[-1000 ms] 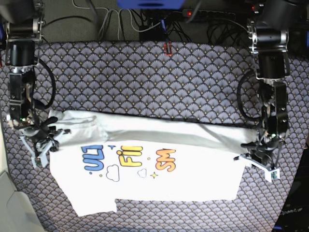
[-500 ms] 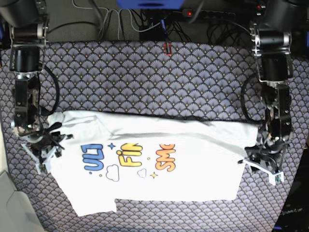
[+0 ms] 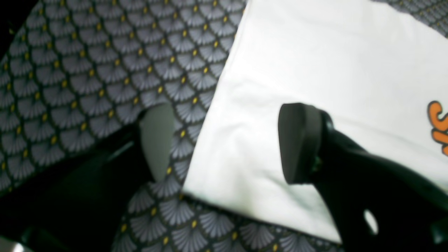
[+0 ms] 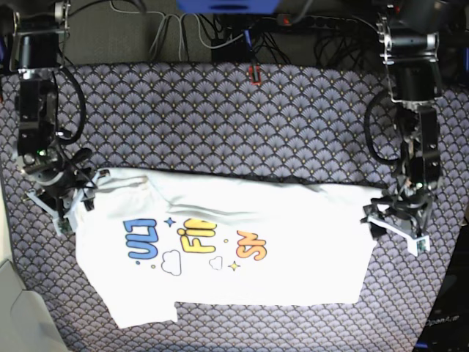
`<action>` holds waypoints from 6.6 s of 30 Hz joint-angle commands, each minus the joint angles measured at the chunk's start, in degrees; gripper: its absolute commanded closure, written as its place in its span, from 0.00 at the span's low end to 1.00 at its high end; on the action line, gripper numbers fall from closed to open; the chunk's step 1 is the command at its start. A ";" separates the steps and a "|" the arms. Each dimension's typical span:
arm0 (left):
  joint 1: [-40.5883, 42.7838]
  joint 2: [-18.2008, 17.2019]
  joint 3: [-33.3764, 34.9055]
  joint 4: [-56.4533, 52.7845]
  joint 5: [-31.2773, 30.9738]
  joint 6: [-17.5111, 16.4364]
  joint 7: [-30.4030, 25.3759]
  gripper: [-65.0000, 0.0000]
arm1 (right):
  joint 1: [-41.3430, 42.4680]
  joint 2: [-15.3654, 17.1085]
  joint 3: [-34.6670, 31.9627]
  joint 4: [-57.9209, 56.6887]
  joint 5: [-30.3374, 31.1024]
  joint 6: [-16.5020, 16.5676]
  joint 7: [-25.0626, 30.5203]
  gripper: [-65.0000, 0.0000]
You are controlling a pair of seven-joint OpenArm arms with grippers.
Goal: Fold the T-shirt properly
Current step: 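Release the folded edge and regrasp it with both grippers, then drag the folded shirt toward the robot with both grippers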
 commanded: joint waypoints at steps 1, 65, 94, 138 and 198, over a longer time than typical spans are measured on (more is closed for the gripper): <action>-1.50 -0.92 -1.31 1.57 -0.05 0.01 -1.95 0.30 | 0.83 0.93 0.56 1.83 0.30 -0.31 1.75 0.56; 3.34 2.07 -2.98 -10.56 -0.13 -0.08 -10.75 0.98 | -9.54 -0.57 6.36 3.94 0.30 4.62 2.11 0.56; 3.34 2.07 -2.98 -10.39 0.04 -0.08 -10.57 0.98 | -3.74 -1.09 6.01 -6.60 0.12 4.62 6.06 0.67; 17.40 -2.24 -8.25 10.10 0.04 -0.08 -1.69 0.98 | -16.40 5.41 6.45 4.65 0.30 8.49 6.68 1.00; 39.82 -4.96 -14.41 23.64 0.22 -0.16 1.30 0.98 | -40.14 7.43 10.93 10.63 0.21 8.49 19.95 1.00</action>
